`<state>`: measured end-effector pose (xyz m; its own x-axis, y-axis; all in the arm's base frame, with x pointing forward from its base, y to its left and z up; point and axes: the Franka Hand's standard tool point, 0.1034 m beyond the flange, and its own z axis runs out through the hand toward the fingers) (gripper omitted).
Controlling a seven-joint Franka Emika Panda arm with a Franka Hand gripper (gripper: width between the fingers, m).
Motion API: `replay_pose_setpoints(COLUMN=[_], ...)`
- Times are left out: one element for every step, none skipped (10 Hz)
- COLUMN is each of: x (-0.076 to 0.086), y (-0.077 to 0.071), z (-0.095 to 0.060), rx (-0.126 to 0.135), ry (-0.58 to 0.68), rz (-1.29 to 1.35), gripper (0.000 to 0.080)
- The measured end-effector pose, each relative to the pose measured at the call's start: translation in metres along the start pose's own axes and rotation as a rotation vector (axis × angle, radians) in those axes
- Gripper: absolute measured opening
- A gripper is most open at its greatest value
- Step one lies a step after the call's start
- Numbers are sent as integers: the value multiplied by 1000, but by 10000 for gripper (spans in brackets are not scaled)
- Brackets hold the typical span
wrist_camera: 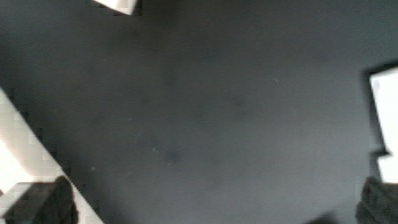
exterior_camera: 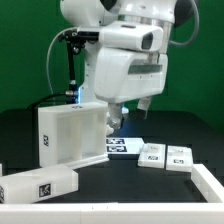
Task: Assemble cabinet
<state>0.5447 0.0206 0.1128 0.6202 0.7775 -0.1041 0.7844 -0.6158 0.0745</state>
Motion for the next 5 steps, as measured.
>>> replay_pose_setpoints(x=[1, 1, -2, -18, -39], y=[-1, -1, 1, 15, 33], z=[0, 0, 2, 9, 11], rx=[4, 4, 5, 5, 1], ry=[2, 2, -1, -10, -19], rz=[83, 153, 183, 156, 156], gripper=[797, 797, 797, 797, 797])
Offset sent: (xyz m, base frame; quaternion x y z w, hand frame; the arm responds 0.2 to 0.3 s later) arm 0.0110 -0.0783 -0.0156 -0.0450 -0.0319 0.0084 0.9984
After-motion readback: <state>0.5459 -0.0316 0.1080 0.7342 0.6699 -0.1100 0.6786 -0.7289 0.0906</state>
